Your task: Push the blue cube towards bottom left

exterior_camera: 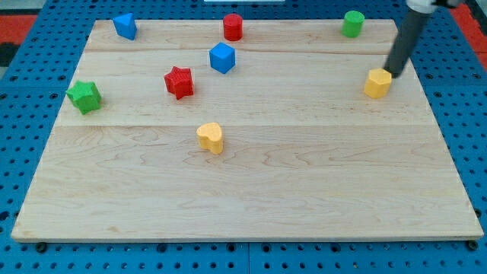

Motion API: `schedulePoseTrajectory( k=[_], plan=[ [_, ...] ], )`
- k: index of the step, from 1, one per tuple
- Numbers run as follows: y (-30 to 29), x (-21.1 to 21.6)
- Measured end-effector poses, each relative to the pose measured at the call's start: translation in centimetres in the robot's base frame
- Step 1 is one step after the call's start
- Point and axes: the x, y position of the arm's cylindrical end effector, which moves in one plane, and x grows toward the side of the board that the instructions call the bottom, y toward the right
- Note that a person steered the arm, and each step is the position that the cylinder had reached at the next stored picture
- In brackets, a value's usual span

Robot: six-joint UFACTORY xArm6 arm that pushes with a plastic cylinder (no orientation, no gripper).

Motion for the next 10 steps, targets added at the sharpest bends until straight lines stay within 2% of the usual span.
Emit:
schedulePoseTrajectory(
  k=[1, 2, 4, 7, 8, 10],
  plan=[
    [-7.7, -3.4],
    [-12.8, -4.0],
    [-14.5, -4.7],
    [-25.9, -5.6],
    [-25.3, -1.9],
    [-26.7, -1.1]
  ],
)
